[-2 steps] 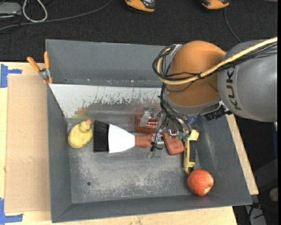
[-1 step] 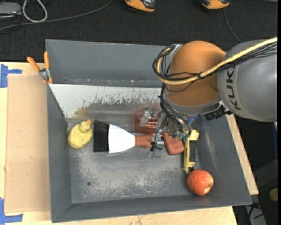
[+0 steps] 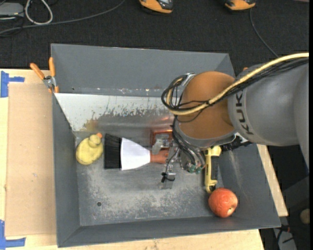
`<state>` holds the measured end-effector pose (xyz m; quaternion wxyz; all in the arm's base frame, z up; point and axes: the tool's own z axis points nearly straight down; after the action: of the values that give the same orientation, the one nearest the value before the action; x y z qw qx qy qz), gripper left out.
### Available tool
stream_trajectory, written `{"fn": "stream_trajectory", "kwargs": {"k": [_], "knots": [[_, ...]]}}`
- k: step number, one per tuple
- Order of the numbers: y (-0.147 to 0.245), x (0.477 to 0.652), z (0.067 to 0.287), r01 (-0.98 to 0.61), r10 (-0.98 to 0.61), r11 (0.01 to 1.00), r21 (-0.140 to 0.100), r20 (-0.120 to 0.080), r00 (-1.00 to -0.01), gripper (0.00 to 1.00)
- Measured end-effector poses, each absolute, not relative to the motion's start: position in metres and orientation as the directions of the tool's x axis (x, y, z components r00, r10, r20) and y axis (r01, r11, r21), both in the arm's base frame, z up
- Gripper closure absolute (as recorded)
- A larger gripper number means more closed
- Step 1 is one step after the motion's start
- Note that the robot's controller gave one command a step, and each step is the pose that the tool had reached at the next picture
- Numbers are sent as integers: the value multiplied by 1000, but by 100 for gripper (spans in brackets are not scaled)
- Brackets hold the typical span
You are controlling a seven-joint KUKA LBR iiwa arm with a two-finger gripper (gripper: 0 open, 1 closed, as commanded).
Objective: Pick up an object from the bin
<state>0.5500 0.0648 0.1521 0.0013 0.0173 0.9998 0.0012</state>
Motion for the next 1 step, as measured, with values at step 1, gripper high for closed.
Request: {"fn": "stream_trajectory", "kwargs": {"k": [1], "knots": [[67, 529, 113, 39, 39, 999, 3, -3, -999, 0]]}}
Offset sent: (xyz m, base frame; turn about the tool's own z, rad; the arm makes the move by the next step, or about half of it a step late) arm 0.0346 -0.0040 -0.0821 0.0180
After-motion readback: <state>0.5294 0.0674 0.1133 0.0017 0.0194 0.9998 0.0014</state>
